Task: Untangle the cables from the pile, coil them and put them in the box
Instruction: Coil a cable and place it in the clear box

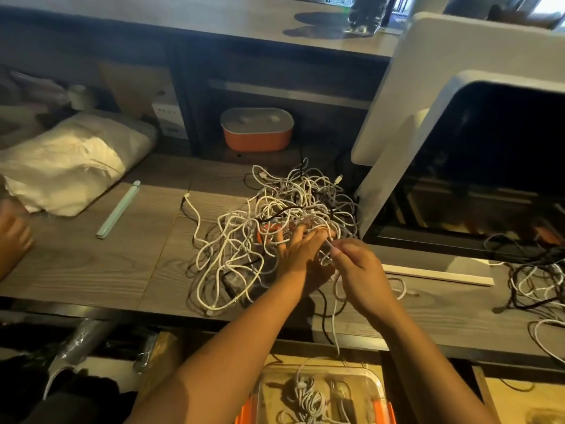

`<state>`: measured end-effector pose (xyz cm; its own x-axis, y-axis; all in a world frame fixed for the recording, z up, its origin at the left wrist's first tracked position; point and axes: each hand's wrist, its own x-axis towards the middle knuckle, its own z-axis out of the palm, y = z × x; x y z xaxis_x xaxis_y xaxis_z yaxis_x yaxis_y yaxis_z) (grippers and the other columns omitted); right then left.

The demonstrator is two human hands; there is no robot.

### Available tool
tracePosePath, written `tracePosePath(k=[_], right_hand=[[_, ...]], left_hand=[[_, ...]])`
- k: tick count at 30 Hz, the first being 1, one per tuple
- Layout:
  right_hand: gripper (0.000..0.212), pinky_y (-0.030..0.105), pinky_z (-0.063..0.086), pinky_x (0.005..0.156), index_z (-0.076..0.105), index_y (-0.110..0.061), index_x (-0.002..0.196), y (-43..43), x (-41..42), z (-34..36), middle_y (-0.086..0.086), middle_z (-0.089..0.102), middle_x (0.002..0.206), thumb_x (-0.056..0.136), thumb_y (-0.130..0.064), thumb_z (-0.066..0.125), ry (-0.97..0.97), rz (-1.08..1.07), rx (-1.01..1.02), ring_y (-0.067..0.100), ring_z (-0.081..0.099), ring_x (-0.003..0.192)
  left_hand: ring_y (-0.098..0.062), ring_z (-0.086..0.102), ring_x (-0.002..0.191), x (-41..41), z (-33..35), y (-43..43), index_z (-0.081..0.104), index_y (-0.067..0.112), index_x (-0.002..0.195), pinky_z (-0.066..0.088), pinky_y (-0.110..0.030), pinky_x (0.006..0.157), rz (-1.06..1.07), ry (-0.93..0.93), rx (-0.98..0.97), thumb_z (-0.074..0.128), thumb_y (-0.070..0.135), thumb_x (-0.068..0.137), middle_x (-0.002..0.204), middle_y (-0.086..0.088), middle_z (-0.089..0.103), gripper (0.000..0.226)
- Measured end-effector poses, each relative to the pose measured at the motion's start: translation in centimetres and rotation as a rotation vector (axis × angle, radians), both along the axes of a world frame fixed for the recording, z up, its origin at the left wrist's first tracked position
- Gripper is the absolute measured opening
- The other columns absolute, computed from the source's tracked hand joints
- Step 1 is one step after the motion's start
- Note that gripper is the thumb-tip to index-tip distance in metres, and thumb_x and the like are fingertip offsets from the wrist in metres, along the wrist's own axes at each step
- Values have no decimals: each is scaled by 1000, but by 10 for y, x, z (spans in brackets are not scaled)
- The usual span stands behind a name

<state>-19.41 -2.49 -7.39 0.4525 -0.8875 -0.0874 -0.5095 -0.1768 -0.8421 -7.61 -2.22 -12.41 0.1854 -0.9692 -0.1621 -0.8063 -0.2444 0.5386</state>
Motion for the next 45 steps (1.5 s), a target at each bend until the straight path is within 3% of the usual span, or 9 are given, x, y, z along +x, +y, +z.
tracePosePath(k=[5,11,16,22,28,32,37,41,45], right_hand=[[28,8,39,78,65,-40,89,26,-2,18,-25,60,101,99,-26,42,-215,54,58,-13,52,100],[34,17,44,61,66,-14,74,41,-20,29,7,63,76,91,-36,46,-273,-66,26,16,58,74],[22,44,57,69,50,-15,87,13,-22,19,6,60,79,85,-30,66,145,-154,104,23,62,74],[4,18,47,64,59,-28,93,15,-21,22,-7,59,85,92,-31,57,348,282,317,2,56,73],[28,22,40,98,61,-51,89,25,-13,39,-30,41,134,96,-39,37,-54,307,-27,-9,40,121],[27,10,42,84,62,-46,103,27,-12,49,-27,63,104,97,-31,40,-243,305,42,-9,53,103],[23,37,48,73,65,-24,87,16,-35,41,2,64,82,97,-23,45,39,204,40,16,59,80],[21,26,49,72,57,-38,90,7,-54,41,-8,62,88,98,-23,44,251,282,28,8,58,82],[32,18,42,72,52,-48,89,8,-63,46,-20,55,91,97,-17,48,331,369,-35,1,54,87]], left_hand=[[-23,11,144,8,2,0,50,25,126,-4,-53,114,53,58,-49,56,41,85,145,3,41,45],[-24,10,143,6,-3,0,50,28,118,11,-53,109,45,-2,-26,70,42,76,143,10,40,49],[-23,3,144,4,1,-4,23,29,145,-7,-53,114,130,-123,20,69,42,81,150,0,31,79],[-22,-1,145,2,10,-4,30,28,143,1,-53,113,98,-68,-9,66,33,84,151,3,32,69],[-33,25,140,2,14,25,37,12,141,28,-41,112,-16,34,73,55,27,89,148,-10,37,57],[-35,49,119,3,11,17,55,33,94,34,-53,102,123,86,68,36,57,70,113,-8,62,39],[-20,58,106,19,24,16,58,25,114,48,-38,92,223,356,10,69,26,83,118,2,61,33],[-16,60,91,29,38,32,58,23,98,47,-29,74,273,382,-64,70,20,83,106,8,60,19],[-18,49,118,30,47,54,54,33,100,30,-47,110,147,102,-111,69,15,78,126,7,55,32]])
